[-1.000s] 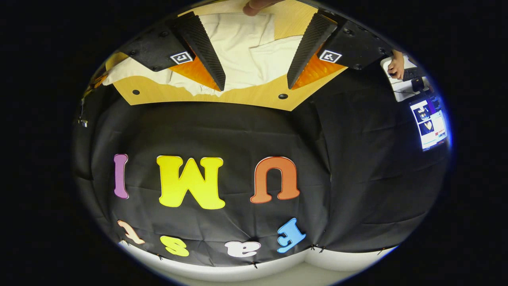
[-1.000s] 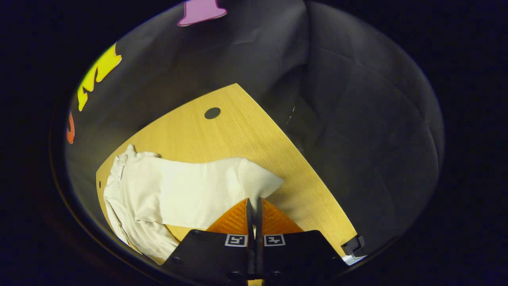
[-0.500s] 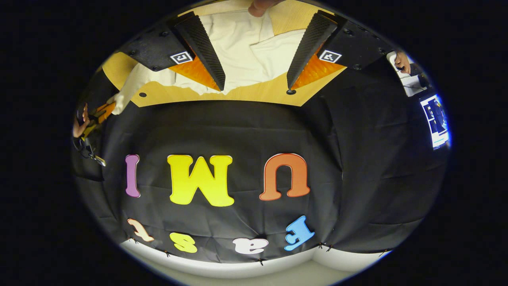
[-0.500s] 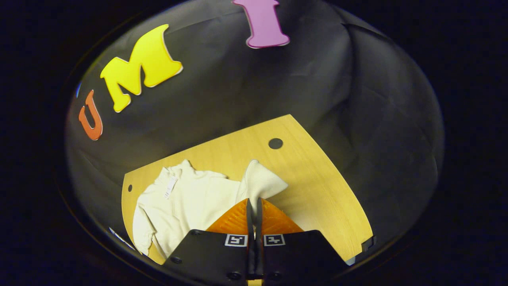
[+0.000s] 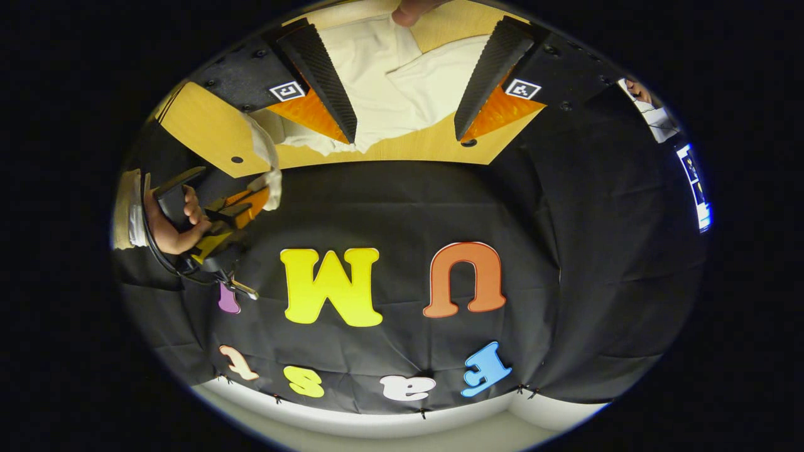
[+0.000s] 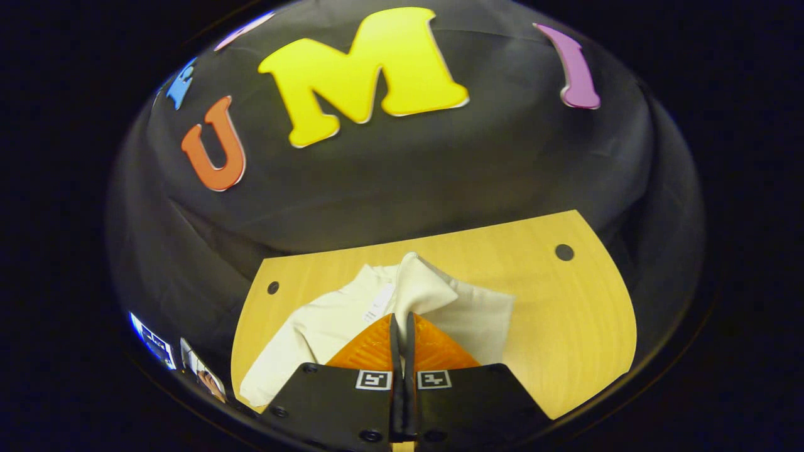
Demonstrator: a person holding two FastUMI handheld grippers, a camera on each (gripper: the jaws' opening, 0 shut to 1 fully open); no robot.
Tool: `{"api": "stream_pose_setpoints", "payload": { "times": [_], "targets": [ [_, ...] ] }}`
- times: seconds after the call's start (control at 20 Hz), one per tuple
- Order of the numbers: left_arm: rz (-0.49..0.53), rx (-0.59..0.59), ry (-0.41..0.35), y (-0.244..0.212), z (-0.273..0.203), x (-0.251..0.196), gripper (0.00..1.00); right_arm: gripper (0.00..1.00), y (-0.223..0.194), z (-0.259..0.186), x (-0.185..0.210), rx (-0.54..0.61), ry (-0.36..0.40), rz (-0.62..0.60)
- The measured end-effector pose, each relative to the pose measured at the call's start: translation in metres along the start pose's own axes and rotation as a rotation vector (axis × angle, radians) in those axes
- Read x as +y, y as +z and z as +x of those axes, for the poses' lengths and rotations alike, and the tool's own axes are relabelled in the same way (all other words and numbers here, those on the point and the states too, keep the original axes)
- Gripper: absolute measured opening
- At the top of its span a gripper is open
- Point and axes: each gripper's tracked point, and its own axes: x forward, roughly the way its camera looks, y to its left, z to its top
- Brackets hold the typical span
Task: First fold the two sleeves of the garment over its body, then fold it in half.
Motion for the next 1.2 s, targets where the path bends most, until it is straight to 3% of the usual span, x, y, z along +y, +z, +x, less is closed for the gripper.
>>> {"api": "stream_pose_setpoints", "payload": {
  "times": [0.4,0.5,0.85,1.0,1.15,1.2],
  "targets": [
    [0.009,0.048,0.0,-0.037,0.006,0.036,0.99,0.0,-0.067,0.057,0.167,0.104,0.197,-0.12],
    [0.01,0.073,0.011,-0.052,0.003,0.047,0.99,0.01,-0.1,0.078,0.192,0.143,0.207,-0.178],
    [-0.021,0.136,0.054,-0.089,-0.002,0.077,0.99,0.01,-0.185,0.125,0.22,0.286,0.192,-0.303],
    [-0.064,0.171,0.081,-0.108,-0.005,0.087,0.99,0.01,-0.197,0.145,0.225,0.288,0.164,-0.356],
    [-0.095,0.194,0.118,-0.118,-0.009,0.1,0.99,0.21,-0.202,0.146,0.239,0.283,0.201,-0.338],
    [-0.092,0.195,0.13,-0.12,-0.01,0.104,0.99,0.36,-0.2,0.144,0.235,0.274,0.191,-0.352]
  ]
}}
